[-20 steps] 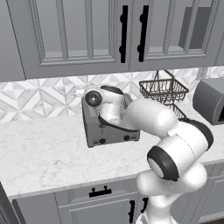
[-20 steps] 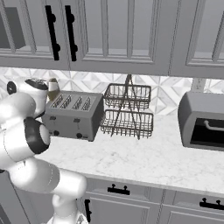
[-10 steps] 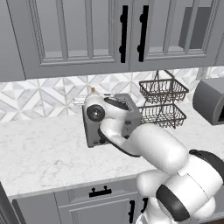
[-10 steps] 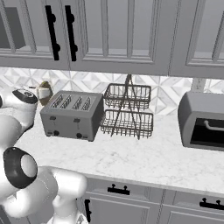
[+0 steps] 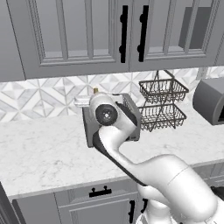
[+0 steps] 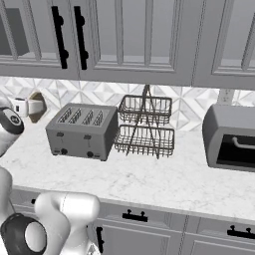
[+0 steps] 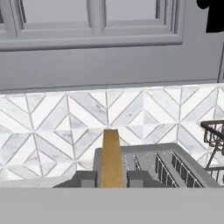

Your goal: Start the toaster. Once the lever pops up, take the bread to the plate on the dining counter.

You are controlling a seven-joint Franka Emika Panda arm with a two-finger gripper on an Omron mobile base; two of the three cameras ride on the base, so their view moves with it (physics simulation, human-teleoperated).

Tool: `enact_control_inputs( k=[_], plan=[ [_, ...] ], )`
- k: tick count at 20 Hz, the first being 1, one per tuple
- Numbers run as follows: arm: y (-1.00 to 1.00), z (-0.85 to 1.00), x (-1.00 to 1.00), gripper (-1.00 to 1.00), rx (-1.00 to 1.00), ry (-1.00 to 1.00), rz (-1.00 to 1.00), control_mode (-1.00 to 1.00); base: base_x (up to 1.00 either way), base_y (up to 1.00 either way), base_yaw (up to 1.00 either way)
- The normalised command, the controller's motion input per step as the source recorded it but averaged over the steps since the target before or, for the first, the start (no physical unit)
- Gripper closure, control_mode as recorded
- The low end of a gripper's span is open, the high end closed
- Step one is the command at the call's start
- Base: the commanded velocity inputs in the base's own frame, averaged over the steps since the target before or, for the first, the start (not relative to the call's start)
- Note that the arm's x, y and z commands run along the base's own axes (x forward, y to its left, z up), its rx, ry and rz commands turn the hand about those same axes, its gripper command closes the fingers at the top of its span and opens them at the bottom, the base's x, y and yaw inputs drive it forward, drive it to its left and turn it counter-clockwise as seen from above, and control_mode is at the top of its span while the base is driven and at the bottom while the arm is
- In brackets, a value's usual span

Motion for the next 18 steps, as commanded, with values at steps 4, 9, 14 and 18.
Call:
enact_control_inputs(
  k=[4,9,14,18],
  plan=[
    [0.0,0.48,-0.96,1.0,0.07,0.35,0.07,-1.0,0.0,0.0,0.0],
    [-0.29,0.2,-1.0,1.0,0.0,0.16,0.21,-1.0,0.0,0.0,0.0],
    [-0.43,0.01,-1.0,1.0,0.0,0.06,0.38,-1.0,0.0,0.0,0.0],
    [-0.74,0.0,-0.63,1.0,0.01,0.01,0.45,-1.0,0.0,0.0,0.0]
  ],
)
